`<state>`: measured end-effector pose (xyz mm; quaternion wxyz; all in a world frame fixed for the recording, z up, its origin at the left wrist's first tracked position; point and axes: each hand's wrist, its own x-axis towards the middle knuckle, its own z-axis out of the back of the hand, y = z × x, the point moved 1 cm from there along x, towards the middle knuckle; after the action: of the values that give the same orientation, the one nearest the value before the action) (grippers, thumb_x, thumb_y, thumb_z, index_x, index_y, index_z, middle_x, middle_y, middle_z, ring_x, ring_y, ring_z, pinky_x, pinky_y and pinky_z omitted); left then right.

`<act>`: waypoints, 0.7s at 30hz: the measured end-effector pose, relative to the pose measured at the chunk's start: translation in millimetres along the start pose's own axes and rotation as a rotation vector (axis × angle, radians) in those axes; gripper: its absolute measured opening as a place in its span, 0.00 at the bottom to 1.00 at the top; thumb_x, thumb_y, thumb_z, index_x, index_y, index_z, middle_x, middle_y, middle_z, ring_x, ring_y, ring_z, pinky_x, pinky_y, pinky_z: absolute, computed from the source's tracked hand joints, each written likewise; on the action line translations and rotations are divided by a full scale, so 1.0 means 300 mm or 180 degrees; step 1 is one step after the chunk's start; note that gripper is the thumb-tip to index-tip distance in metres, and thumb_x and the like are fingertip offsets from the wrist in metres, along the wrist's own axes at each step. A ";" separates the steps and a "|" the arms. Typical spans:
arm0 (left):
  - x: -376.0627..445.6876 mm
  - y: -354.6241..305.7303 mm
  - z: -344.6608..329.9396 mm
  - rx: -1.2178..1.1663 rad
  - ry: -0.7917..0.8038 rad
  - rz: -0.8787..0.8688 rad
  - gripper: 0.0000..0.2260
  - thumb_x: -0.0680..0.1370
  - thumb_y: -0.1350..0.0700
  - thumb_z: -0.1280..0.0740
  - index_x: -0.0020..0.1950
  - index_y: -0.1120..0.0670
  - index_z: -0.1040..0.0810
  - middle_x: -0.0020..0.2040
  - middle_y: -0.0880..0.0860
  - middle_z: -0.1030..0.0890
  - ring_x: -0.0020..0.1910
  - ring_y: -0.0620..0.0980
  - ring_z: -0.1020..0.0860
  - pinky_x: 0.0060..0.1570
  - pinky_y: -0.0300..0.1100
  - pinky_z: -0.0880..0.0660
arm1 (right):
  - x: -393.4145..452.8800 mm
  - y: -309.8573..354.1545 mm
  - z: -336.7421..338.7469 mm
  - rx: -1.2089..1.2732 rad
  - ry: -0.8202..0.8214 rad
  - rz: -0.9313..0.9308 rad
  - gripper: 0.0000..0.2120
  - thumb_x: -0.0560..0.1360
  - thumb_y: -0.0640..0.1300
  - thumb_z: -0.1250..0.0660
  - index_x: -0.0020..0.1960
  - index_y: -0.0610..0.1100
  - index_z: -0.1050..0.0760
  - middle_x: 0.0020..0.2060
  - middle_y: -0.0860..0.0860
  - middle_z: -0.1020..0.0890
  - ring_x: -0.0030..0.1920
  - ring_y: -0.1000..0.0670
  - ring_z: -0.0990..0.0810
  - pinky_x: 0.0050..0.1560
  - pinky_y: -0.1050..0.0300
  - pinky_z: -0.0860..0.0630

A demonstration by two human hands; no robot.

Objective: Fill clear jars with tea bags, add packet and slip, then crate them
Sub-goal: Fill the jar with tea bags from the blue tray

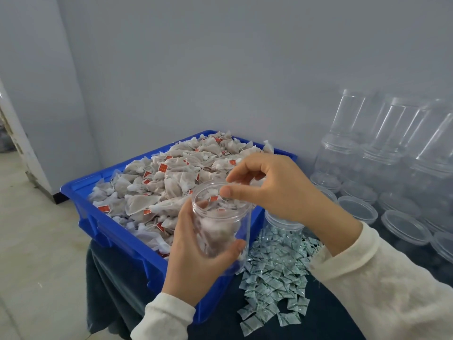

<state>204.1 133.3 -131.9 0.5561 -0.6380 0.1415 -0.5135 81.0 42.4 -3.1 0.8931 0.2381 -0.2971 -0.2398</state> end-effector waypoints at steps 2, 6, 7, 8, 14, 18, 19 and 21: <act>0.002 -0.011 -0.001 -0.0085 -0.0022 -0.0024 0.37 0.62 0.41 0.24 0.66 0.32 0.39 0.60 0.32 0.27 0.60 0.33 0.27 0.52 0.23 0.30 | 0.009 0.001 0.015 0.0259 -0.0067 -0.0100 0.12 0.64 0.62 0.28 0.40 0.55 0.21 0.36 0.60 0.17 0.37 0.62 0.21 0.39 0.71 0.26; 0.002 -0.014 -0.004 -0.0186 0.0017 -0.0038 0.40 0.61 0.42 0.24 0.69 0.42 0.38 0.59 0.31 0.27 0.59 0.31 0.27 0.50 0.21 0.31 | 0.039 -0.012 0.040 0.0420 -0.0133 -0.0118 0.13 0.64 0.61 0.29 0.40 0.52 0.20 0.35 0.60 0.17 0.34 0.62 0.21 0.37 0.71 0.26; 0.002 -0.012 -0.003 -0.0182 0.0030 -0.0029 0.40 0.61 0.42 0.24 0.69 0.43 0.38 0.59 0.31 0.27 0.59 0.32 0.27 0.51 0.22 0.31 | 0.052 -0.018 0.041 0.0433 -0.0137 -0.0154 0.13 0.65 0.60 0.29 0.40 0.52 0.20 0.35 0.59 0.17 0.33 0.63 0.22 0.36 0.71 0.26; 0.003 -0.008 -0.001 -0.0171 0.0038 -0.0014 0.41 0.61 0.41 0.24 0.70 0.43 0.38 0.60 0.32 0.27 0.60 0.32 0.27 0.52 0.22 0.31 | 0.068 -0.028 0.040 0.0411 -0.0142 -0.0214 0.12 0.65 0.60 0.29 0.40 0.51 0.20 0.34 0.59 0.17 0.32 0.63 0.22 0.36 0.72 0.26; -0.002 0.006 0.003 -0.0004 0.0044 0.0112 0.47 0.60 0.38 0.24 0.74 0.46 0.41 0.62 0.35 0.28 0.63 0.36 0.28 0.60 0.32 0.28 | 0.203 -0.137 -0.028 -0.0036 0.0028 -0.0594 0.06 0.73 0.52 0.28 0.42 0.51 0.21 0.35 0.59 0.19 0.37 0.61 0.21 0.39 0.69 0.28; -0.004 0.004 0.004 0.0107 0.0051 0.0197 0.49 0.59 0.36 0.24 0.75 0.45 0.43 0.66 0.39 0.29 0.64 0.39 0.28 0.63 0.43 0.26 | 0.255 -0.196 -0.128 -0.0307 0.0560 -0.0698 0.06 0.74 0.49 0.29 0.48 0.47 0.19 0.42 0.57 0.19 0.43 0.60 0.22 0.45 0.66 0.27; -0.005 0.004 0.004 0.0118 0.0048 0.0190 0.49 0.59 0.36 0.24 0.75 0.44 0.43 0.65 0.39 0.28 0.64 0.39 0.28 0.62 0.44 0.26 | 0.263 -0.206 -0.149 -0.0374 0.0722 -0.0742 0.10 0.75 0.49 0.29 0.53 0.45 0.19 0.46 0.54 0.18 0.46 0.57 0.21 0.48 0.64 0.25; -0.004 0.002 0.005 0.0124 0.0020 0.0179 0.47 0.60 0.37 0.24 0.74 0.43 0.42 0.64 0.36 0.28 0.64 0.39 0.28 0.62 0.44 0.26 | 0.269 -0.222 -0.188 -0.0528 0.1078 -0.0844 0.16 0.76 0.49 0.30 0.61 0.43 0.22 0.54 0.49 0.18 0.52 0.51 0.21 0.52 0.60 0.24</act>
<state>204.9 134.8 -132.9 0.5822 -0.6212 0.1510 -0.5024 155.5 -39.2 -47.2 0.9074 0.2377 -0.0883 -0.3353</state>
